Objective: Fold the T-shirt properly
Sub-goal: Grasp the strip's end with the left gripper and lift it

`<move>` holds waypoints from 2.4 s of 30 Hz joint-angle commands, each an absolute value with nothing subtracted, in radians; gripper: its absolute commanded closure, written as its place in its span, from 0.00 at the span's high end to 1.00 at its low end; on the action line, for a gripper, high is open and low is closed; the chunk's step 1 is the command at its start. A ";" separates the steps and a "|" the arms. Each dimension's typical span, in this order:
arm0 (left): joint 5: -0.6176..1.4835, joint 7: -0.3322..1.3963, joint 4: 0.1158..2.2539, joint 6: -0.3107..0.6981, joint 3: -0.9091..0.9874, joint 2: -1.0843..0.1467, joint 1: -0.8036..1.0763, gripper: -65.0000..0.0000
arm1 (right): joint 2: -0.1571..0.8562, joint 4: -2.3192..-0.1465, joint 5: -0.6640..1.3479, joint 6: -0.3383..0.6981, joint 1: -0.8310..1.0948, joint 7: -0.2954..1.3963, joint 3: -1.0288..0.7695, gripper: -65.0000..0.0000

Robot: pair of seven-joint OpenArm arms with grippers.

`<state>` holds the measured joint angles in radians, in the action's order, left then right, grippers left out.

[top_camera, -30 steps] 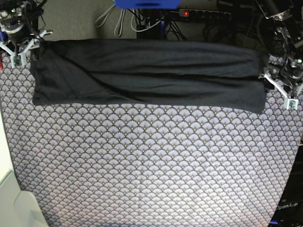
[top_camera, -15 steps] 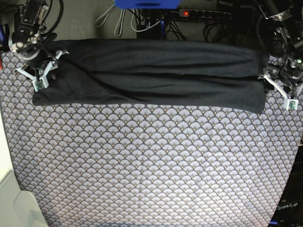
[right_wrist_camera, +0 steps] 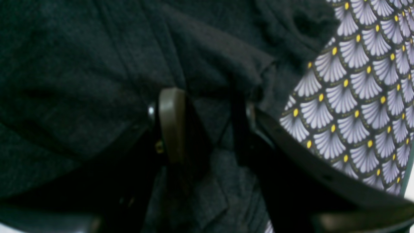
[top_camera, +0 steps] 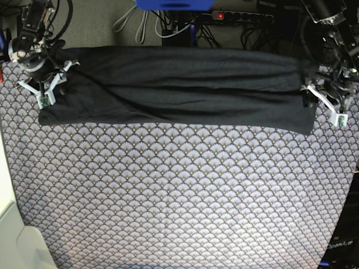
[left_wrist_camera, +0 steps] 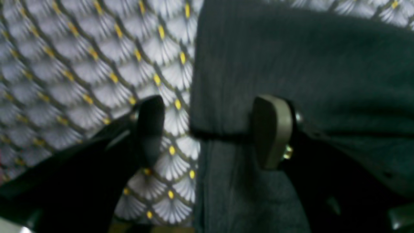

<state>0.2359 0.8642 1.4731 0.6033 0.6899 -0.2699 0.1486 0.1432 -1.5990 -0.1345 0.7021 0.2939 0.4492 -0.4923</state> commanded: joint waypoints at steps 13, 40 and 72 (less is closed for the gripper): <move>0.249 0.846 1.369 0.610 0.688 -0.283 0.093 0.65 | 0.151 -1.607 -0.143 0.698 0.302 0.458 -0.496 0.37; 0.249 0.855 1.379 0.611 0.694 -0.211 0.151 0.00 | 0.150 -1.607 -0.143 0.698 0.300 0.458 -0.496 0.37; 0.239 1.164 1.969 0.596 0.268 0.094 0.171 0.01 | 0.153 -1.609 -0.143 0.698 0.298 0.458 -0.496 0.37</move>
<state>0.2253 1.1858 1.9507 0.5957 0.2707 0.0925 0.1772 0.1413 -1.5990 -0.1341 0.7021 0.2947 0.4477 -0.4923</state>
